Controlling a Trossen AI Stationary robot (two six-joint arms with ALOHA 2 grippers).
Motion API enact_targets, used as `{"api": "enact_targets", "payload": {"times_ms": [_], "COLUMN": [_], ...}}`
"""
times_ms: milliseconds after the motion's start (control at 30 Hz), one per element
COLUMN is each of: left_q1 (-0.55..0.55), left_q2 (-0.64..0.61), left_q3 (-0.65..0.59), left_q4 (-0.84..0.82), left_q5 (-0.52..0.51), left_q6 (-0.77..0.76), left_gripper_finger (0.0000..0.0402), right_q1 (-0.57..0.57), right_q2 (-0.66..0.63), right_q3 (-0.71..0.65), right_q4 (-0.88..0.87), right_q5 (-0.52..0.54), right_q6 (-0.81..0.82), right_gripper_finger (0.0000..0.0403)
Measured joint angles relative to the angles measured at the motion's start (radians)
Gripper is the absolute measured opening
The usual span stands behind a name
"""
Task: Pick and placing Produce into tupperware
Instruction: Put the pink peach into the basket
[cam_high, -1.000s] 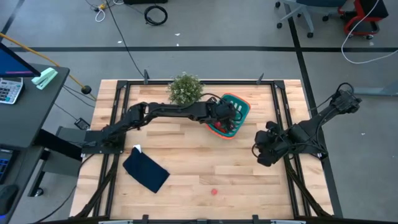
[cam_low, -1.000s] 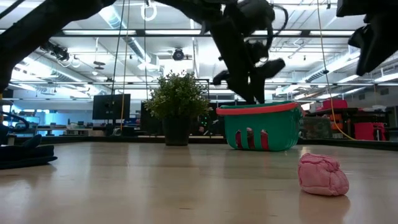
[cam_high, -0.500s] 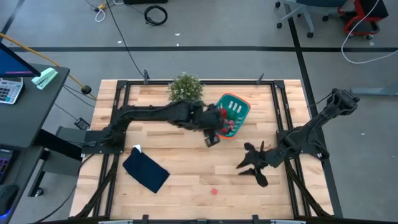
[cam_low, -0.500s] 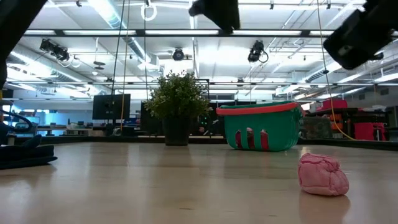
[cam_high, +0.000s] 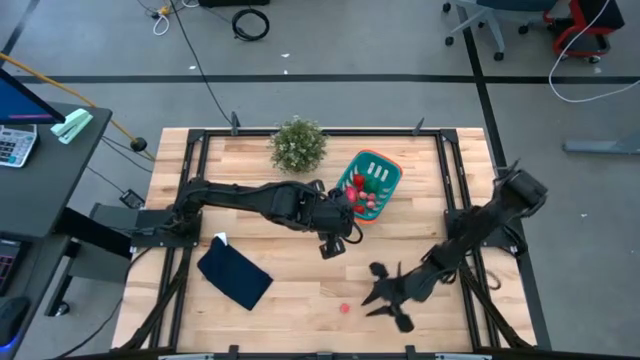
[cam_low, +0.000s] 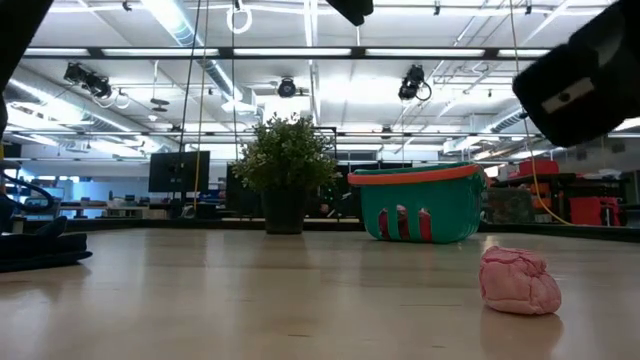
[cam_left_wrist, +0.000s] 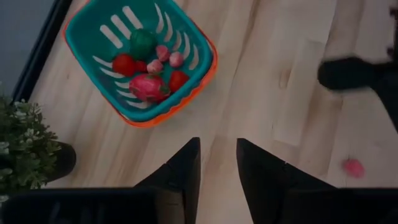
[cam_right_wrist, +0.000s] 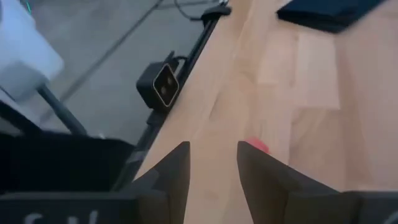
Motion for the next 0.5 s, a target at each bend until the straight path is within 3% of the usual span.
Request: {"api": "enact_targets", "payload": {"times_ms": [167,500], "left_q1": [-0.001,-0.009], "left_q2": [0.000,0.001], "left_q3": [0.000,0.001], "left_q4": [-0.013,-0.024], "left_q5": [-0.002,-0.002], "left_q6": [-0.035,-0.080], "left_gripper_finger": [0.0102,0.0087], "right_q1": [0.001,-0.012], "right_q2": [0.132,0.259], "right_q3": [0.139,0.302], "right_q4": [-0.094,-0.274], "right_q5": [-0.008,0.025], "right_q6": [-0.116,-0.246], "right_gripper_finger": [0.0140,0.0150]}}
